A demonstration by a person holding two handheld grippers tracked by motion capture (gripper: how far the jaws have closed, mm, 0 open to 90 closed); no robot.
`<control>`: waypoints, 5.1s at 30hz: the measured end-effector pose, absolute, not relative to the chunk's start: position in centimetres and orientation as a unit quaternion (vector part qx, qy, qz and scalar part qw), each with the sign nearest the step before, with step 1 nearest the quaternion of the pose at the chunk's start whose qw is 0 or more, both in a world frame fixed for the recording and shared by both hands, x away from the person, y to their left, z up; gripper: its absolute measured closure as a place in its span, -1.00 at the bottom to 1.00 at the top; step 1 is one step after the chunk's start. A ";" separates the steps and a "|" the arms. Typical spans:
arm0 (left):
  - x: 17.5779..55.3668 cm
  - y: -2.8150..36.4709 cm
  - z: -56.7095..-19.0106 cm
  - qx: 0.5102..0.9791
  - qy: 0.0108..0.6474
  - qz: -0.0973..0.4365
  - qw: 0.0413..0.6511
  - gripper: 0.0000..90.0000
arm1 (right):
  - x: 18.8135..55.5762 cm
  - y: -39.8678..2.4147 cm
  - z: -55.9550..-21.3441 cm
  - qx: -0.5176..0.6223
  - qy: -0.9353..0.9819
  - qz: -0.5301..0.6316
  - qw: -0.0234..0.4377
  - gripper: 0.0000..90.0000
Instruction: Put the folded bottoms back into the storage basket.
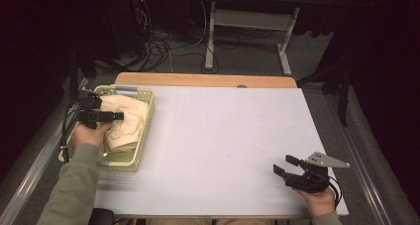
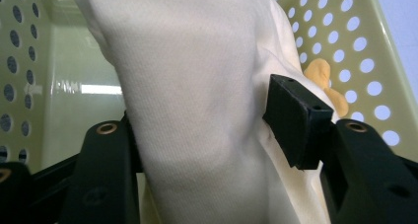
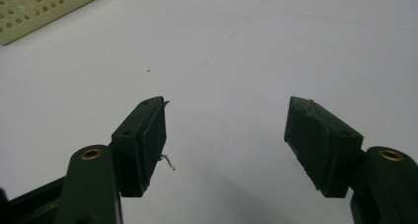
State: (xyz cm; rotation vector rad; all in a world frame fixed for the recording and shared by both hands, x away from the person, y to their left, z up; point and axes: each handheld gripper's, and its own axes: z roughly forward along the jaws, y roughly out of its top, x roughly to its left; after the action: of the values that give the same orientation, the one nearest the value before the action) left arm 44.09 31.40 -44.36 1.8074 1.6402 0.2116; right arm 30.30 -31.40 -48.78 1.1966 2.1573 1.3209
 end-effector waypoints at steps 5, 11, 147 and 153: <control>44.2 31.9 -44.9 0.691 0.637 0.082 0.331 -0.11 | 30.3 -31.3 -48.8 0.422 0.760 0.464 0.170 -0.28; 44.3 32.1 -45.2 0.691 0.644 0.083 0.319 -0.13 | 30.3 -31.3 -48.8 0.421 0.760 0.464 0.170 -0.28; 35.0 29.4 -42.6 0.718 0.546 0.106 0.420 -0.17 | 30.2 -31.5 -48.8 0.424 0.758 0.465 0.171 -0.28; 34.8 29.2 -42.8 0.719 0.543 0.104 0.420 -0.22 | 30.2 -31.5 -48.8 0.424 0.758 0.465 0.171 -0.28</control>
State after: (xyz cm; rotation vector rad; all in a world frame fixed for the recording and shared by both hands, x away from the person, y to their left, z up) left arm 34.79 29.21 -42.77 1.8031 1.3610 0.2601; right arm 30.22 -31.46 -48.77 1.2049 2.1529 1.3215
